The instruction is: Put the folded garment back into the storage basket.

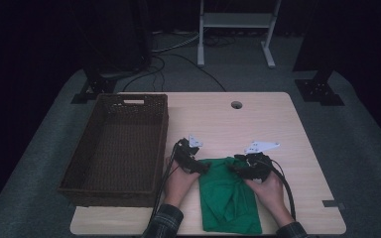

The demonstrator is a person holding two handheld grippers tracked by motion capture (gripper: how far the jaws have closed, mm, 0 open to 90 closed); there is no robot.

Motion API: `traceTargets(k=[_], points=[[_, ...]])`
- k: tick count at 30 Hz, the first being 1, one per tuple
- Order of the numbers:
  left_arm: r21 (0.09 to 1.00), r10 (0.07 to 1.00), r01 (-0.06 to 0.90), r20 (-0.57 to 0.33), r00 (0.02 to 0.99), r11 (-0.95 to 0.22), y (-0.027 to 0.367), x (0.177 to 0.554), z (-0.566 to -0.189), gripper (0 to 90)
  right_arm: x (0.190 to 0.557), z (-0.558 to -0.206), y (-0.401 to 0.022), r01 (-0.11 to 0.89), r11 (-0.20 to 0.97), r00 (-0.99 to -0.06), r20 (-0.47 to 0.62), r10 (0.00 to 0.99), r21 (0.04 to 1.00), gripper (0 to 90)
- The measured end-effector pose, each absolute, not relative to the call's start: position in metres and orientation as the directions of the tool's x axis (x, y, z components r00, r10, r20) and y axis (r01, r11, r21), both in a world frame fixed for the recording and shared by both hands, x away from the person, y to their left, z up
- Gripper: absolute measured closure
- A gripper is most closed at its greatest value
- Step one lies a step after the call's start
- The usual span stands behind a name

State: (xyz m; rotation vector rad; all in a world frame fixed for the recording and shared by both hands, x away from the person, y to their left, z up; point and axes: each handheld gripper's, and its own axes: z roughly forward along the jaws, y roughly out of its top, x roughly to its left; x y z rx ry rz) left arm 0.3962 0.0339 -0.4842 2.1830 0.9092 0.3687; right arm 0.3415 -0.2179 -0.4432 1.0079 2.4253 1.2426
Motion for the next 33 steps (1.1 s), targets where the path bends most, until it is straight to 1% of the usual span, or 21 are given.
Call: traceTargets(k=[4, 7, 8, 10, 12, 15, 17, 24, 28, 33], points=[[0.722, 0.705, 0.496, -0.015, 0.709, -0.483, 0.034, 0.396, -0.484, 0.0, 0.339, -0.441, -0.223, 0.474, 0.403, -0.729, 0.091, 0.678, 0.783, 55.1], [0.722, 0.705, 0.496, -0.015, 0.709, -0.483, 0.034, 0.396, -0.484, 0.0, 0.337, -0.44, -0.229, 0.476, 0.397, -0.721, 0.09, 0.687, 0.784, 56.2], [0.722, 0.705, 0.495, -0.015, 0.709, -0.483, 0.034, 0.396, -0.484, 0.0, 0.336, -0.44, -0.231, 0.478, 0.393, -0.716, 0.089, 0.692, 0.786, 59.8], [0.722, 0.705, 0.495, -0.015, 0.709, -0.483, 0.034, 0.396, -0.484, 0.0, 0.336, -0.441, -0.236, 0.485, 0.388, -0.707, 0.09, 0.702, 0.784, 63.3], [0.722, 0.705, 0.495, -0.015, 0.709, -0.483, 0.034, 0.396, -0.484, 0.0, 0.336, -0.442, -0.24, 0.489, 0.388, -0.704, 0.091, 0.704, 0.782, 71.4], [0.722, 0.705, 0.495, -0.015, 0.709, -0.483, 0.034, 0.396, -0.484, 0.0, 0.336, -0.443, -0.244, 0.488, 0.384, -0.703, 0.093, 0.705, 0.784, 79.7], [0.722, 0.705, 0.496, -0.015, 0.709, -0.483, 0.034, 0.396, -0.484, 0.0, 0.337, -0.443, -0.245, 0.491, 0.385, -0.699, 0.091, 0.709, 0.781, 82.2], [0.722, 0.706, 0.496, -0.015, 0.708, -0.482, 0.034, 0.396, -0.484, 0.0, 0.34, -0.446, -0.253, 0.525, 0.365, -0.673, 0.111, 0.732, 0.769, 84.5], [0.722, 0.706, 0.496, -0.015, 0.708, -0.482, 0.034, 0.396, -0.484, 0.0, 0.347, -0.456, -0.257, 0.574, 0.35, -0.636, 0.133, 0.76, 0.74, 84.8], [0.722, 0.707, 0.496, -0.015, 0.708, -0.482, 0.034, 0.397, -0.484, 0.0, 0.353, -0.465, -0.259, 0.609, 0.342, -0.609, 0.147, 0.779, 0.715, 84.6]])
